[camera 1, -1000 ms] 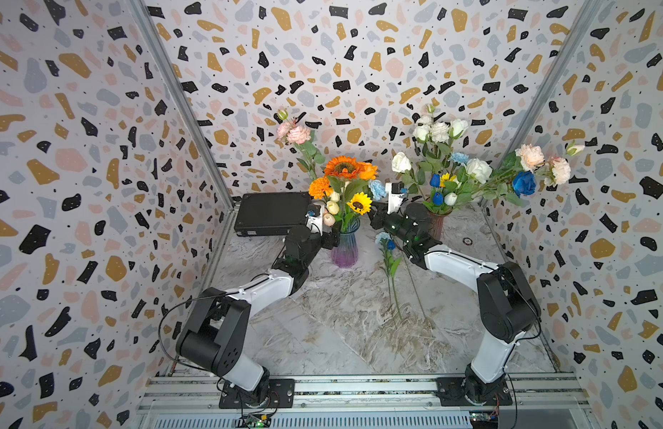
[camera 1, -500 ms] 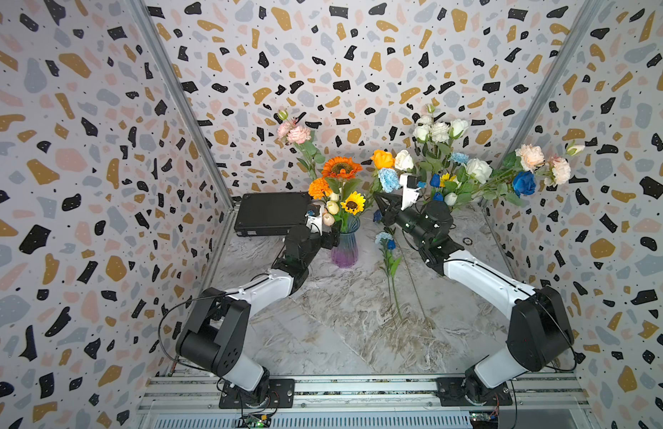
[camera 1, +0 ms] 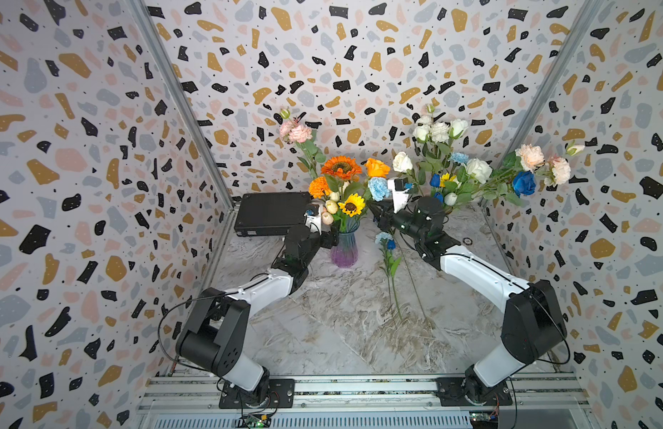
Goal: Pick out blue flowers from the vase
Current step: Adjust the flower in the vase.
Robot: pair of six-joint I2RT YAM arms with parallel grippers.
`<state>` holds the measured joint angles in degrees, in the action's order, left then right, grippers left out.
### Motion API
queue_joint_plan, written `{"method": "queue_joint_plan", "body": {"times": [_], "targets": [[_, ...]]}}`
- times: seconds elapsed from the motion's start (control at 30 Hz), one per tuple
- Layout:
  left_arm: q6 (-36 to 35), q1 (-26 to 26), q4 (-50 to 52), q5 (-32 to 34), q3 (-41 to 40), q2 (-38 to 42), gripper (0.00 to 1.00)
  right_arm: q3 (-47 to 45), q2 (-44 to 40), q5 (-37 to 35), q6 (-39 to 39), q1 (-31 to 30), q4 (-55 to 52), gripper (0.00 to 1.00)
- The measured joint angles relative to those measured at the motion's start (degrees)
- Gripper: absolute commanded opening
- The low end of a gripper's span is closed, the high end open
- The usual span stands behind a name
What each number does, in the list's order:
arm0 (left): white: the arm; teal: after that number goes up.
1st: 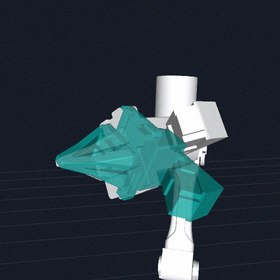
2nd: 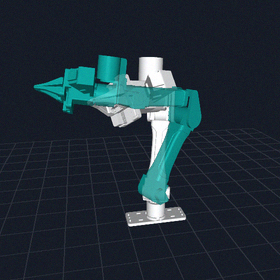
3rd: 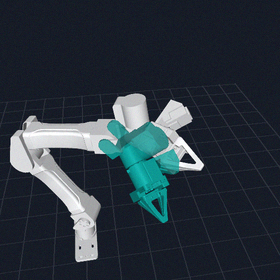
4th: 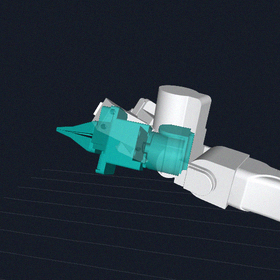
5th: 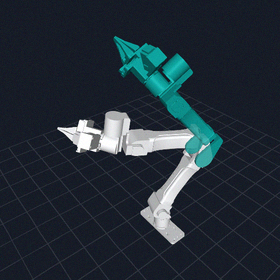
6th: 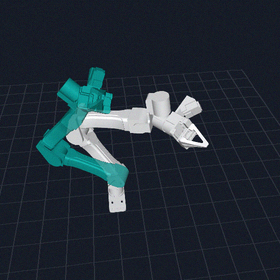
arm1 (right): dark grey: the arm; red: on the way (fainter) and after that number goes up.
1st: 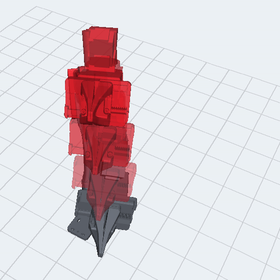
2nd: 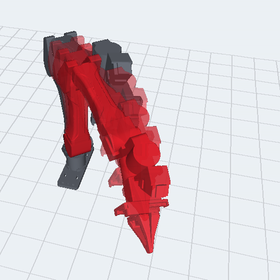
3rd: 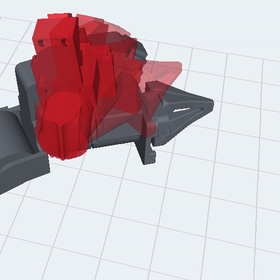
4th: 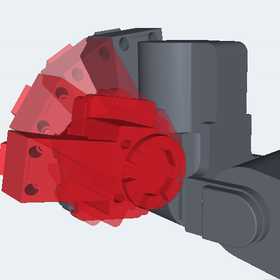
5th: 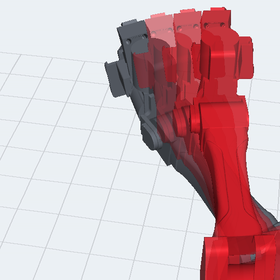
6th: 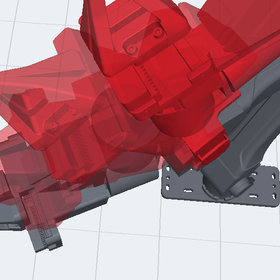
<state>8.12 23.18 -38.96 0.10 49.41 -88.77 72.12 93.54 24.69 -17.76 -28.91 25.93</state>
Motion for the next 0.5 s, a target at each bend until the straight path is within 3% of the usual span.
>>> {"method": "queue_joint_plan", "body": {"times": [0.27, 0.5], "targets": [[0.02, -0.11, 0.09, -0.02, 0.04, 0.00, 0.85, 0.15, 0.35, 6.64, 5.46, -0.15, -7.45, 0.08], [0.07, -0.11, 0.35, 0.00, 0.15, 0.00, 0.85, 0.15, -5.46, 8.50, 10.62, -0.52, -13.75, 0.08]]}}
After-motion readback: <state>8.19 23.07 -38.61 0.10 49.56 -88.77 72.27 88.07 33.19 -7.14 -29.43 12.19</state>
